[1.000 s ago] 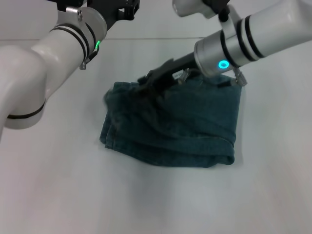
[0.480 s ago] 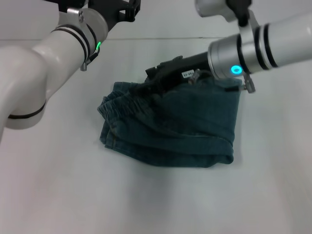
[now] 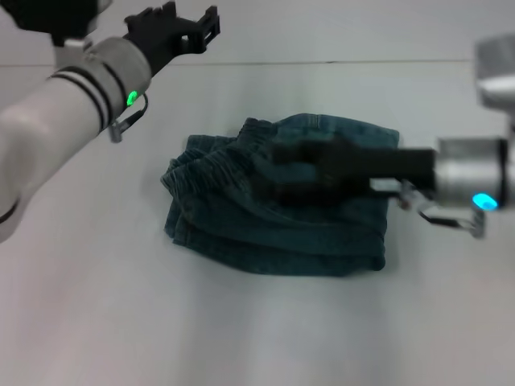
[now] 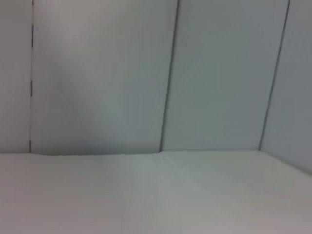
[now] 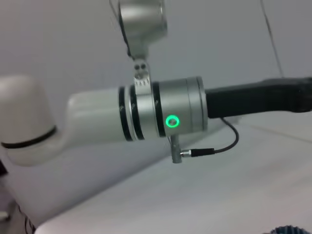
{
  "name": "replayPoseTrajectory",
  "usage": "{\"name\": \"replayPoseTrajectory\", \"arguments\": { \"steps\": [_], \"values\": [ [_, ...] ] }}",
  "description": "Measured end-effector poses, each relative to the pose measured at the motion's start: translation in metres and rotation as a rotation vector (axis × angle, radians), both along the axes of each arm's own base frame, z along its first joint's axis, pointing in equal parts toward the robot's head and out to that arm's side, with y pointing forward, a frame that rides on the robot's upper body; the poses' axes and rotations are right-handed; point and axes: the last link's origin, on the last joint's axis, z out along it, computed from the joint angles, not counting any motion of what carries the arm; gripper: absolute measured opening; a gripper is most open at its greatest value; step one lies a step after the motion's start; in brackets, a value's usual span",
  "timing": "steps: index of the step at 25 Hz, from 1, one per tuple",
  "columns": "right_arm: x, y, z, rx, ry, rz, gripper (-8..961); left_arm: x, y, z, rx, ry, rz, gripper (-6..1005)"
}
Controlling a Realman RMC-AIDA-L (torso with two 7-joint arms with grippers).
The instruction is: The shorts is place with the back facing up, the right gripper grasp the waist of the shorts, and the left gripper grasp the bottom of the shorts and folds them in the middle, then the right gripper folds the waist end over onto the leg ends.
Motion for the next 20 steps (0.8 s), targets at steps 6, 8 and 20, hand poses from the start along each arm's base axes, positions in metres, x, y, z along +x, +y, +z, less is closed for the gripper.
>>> {"name": "replayPoseTrajectory", "arguments": {
  "steps": [6, 8, 20],
  "values": [
    [0.038, -0.031, 0.029, 0.110, 0.080, -0.003, 863, -0.012, -0.024, 0.003, -0.071, -0.090, -0.003, 720],
    [0.050, -0.039, 0.039, 0.145, 0.093, -0.020, 864, -0.017, -0.031, -0.001, -0.108, -0.108, -0.003, 754],
    [0.103, -0.096, 0.089, 0.219, 0.094, -0.032, 861, -0.053, -0.091, 0.004, -0.458, -0.320, -0.138, 906]
  ]
}}
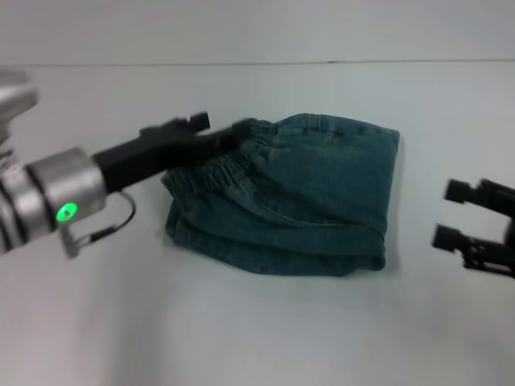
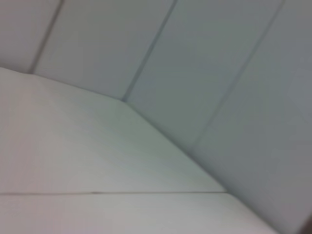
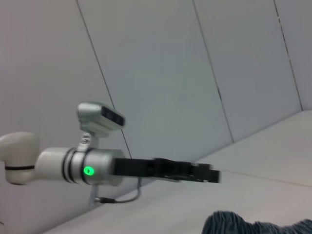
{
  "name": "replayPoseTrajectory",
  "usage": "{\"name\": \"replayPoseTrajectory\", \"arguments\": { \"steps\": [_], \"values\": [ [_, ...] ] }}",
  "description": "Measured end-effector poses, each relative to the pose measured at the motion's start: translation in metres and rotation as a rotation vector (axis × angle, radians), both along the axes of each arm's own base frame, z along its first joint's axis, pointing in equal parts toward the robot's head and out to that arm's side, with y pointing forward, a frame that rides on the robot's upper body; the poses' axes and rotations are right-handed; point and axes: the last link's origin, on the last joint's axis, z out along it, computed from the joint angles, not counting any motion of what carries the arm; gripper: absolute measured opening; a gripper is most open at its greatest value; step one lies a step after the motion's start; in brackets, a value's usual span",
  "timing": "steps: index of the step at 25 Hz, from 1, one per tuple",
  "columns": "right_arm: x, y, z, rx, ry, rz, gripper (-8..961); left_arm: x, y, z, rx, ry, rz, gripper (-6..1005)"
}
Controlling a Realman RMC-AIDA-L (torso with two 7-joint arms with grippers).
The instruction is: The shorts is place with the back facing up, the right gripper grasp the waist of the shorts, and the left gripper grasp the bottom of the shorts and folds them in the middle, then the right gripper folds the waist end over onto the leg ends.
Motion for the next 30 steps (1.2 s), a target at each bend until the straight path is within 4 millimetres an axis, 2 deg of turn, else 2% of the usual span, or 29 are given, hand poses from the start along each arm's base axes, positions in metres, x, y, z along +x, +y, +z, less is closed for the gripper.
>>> {"name": "replayPoseTrajectory", "arguments": {
  "steps": [5, 12, 21, 24, 30],
  "values": [
    [0.005, -0.005, -0.001, -0.058, -0.052, 0.018, 860, -0.017, -0.029, 0.008, -0.074, -0.139, -0.114, 904],
    [-0.014, 0.013, -0.022, -0.184, -0.117, 0.104, 857, -0.034, -0.050, 0.008, -0.108, -0.153, -0.172, 904],
    [-0.038, 0.042, -0.049, -0.235, -0.093, 0.149, 858, -0.039, -0.063, 0.000, -0.114, -0.138, -0.221, 904],
    [-0.039, 0.045, -0.057, -0.243, -0.084, 0.141, 858, -0.041, -0.064, 0.000, -0.102, -0.136, -0.225, 904],
    [-0.037, 0.045, -0.056, -0.225, -0.079, 0.128, 858, -0.041, -0.062, -0.001, -0.093, -0.140, -0.225, 904]
  ]
}}
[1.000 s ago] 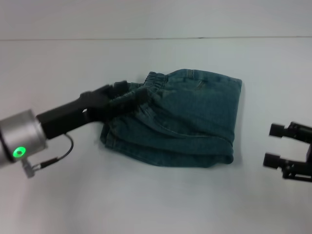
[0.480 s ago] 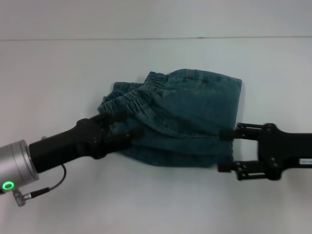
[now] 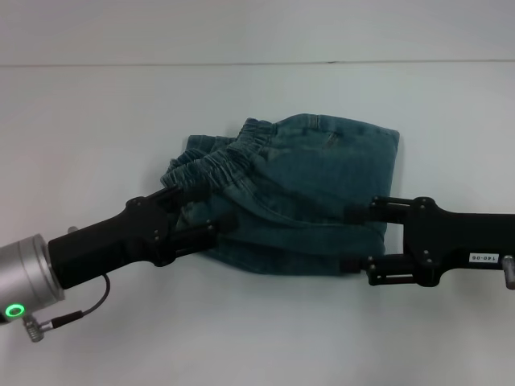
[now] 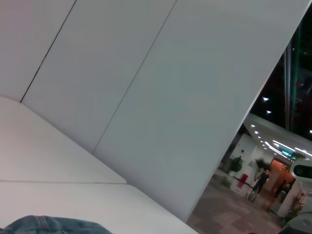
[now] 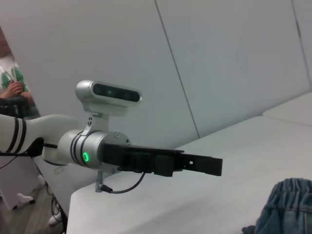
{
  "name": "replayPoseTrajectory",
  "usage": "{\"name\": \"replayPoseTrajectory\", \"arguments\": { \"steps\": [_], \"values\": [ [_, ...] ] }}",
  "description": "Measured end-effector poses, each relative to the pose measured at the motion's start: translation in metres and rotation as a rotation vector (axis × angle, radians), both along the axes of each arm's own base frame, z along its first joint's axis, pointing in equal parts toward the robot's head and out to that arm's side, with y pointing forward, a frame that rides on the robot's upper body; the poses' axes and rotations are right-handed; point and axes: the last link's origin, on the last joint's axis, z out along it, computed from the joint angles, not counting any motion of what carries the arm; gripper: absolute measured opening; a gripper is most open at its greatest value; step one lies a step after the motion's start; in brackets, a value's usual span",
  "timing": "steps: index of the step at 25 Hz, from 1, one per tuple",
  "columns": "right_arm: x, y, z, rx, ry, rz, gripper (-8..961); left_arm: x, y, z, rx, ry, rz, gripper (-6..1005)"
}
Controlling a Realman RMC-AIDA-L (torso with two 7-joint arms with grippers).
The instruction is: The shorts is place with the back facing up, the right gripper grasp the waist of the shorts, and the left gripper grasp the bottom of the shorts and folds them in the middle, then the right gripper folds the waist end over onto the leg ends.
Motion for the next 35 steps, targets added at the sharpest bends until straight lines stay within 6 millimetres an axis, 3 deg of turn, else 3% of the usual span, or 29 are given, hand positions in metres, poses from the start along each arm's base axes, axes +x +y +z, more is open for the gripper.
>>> {"name": "replayPoseTrajectory", "arguments": {
  "steps": [21, 35],
  "values": [
    [-0.008, 0.017, 0.003, 0.021, -0.024, -0.010, 858, 0.010, 0.009, -0.007, -0.012, -0.023, -0.014, 904],
    [-0.008, 0.018, 0.002, 0.013, -0.020, -0.026, 857, 0.013, 0.015, -0.001, 0.009, -0.038, -0.019, 904]
  ]
}}
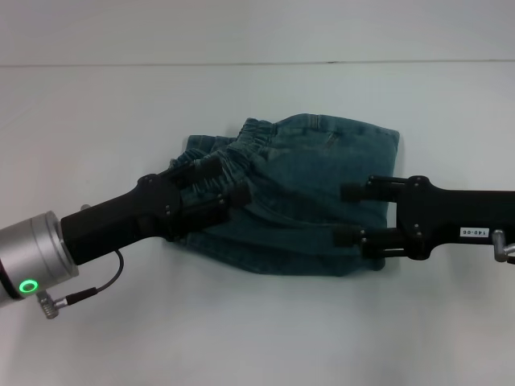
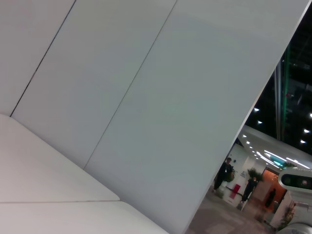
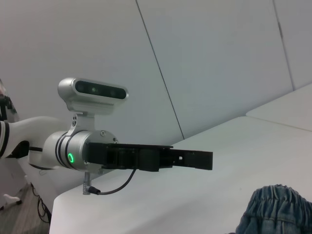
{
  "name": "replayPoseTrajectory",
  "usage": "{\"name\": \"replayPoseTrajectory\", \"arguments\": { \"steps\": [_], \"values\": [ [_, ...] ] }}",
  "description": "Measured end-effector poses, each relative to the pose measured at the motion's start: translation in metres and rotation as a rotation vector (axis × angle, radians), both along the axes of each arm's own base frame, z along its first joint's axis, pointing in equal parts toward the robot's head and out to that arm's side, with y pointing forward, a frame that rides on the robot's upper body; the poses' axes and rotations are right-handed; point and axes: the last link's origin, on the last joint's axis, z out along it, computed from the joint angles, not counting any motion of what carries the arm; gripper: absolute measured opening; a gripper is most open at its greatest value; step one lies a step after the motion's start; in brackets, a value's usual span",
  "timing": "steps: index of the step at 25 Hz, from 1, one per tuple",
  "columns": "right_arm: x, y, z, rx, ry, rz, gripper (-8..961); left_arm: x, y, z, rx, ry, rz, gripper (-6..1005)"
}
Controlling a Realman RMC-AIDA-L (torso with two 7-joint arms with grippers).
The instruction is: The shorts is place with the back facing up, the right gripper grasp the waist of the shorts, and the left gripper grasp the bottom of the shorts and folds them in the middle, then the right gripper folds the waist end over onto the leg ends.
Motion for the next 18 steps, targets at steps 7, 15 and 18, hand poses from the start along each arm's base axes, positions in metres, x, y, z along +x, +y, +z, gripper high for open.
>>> {"name": "replayPoseTrajectory", "arguments": {
  "steps": [7, 15, 18],
  "values": [
    [0.0013, -0.0007, -0.0003, 0.001, 0.000, -0.006, 857, -0.0003, 0.0001, -0.0007, 0.002, 0.001, 0.003, 904],
    [-0.0006, 0.0000, -0.0029, -0.005, 0.004, -0.006, 857, 0.0012, 0.0010, -0.0028, 0.001, 0.000, -0.004, 904],
    [0.0012, -0.0017, -0.0034, -0.006, 0.007, -0.013, 857, 0.0029, 0.0025, -0.0030, 0.002, 0.000, -0.010, 904]
  ]
}}
